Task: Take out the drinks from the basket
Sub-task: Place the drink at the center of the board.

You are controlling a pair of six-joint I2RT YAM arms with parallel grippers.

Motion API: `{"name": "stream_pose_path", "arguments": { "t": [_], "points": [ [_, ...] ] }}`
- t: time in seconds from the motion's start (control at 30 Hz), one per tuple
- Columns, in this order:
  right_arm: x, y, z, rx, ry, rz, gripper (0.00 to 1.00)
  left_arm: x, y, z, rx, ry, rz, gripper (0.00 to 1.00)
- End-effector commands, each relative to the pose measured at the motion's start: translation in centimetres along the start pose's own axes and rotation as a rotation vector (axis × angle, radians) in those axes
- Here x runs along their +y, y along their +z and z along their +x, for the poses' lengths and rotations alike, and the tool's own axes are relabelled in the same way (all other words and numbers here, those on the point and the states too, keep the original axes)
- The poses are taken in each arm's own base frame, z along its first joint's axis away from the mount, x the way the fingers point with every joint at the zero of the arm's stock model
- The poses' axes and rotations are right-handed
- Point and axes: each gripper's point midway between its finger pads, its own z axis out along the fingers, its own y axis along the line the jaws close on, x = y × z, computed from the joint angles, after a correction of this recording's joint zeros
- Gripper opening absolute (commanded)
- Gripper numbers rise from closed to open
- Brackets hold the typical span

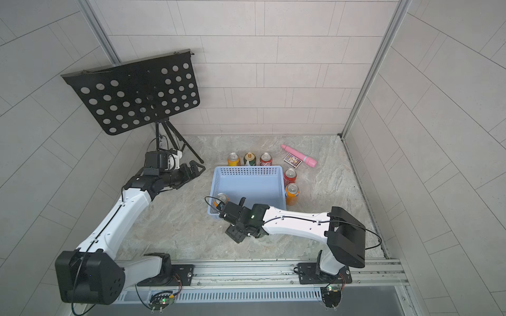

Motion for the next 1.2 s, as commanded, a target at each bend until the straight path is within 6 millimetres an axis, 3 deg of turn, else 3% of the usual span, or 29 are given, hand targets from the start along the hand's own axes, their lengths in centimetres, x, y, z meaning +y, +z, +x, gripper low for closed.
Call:
{"name": "stream_pose_path", "arguments": {
  "t": [0.0, 0.2, 0.5, 0.63, 0.9, 1.17],
  "points": [
    [0.2, -0.3, -1.7, -0.072, 0.003, 0.001, 0.3, 0.1, 0.0, 0.0, -0.008, 0.005, 0.004, 1.0],
    [0.0, 0.4, -1.1, -0.064, 0.003, 0.015, 0.34, 0.1, 0.0, 0.0, -0.009, 0.006, 0.003, 1.0],
    [-0.3, 0.7, -0.6, -0.059, 0.006, 0.034, 0.51, 0.2, -0.1, 0.0, -0.007, 0.01, -0.004, 1.0],
    [-0.4, 0.6, -0.7, -0.06, 0.008, 0.034, 0.63, 0.2, 0.0, 0.0, -0.008, 0.009, -0.005, 1.0],
    [-1.0, -1.0, -1.4, -0.1, 0.017, 0.058, 0.83, 0.2, 0.0, 0.0, -0.007, 0.007, -0.003, 1.0],
    [-1.3, -3.6, -3.0, -0.167, 0.033, 0.057, 0.87, 0.2, -0.2, -0.1, -0.014, 0.012, -0.006, 1.0]
  ]
}}
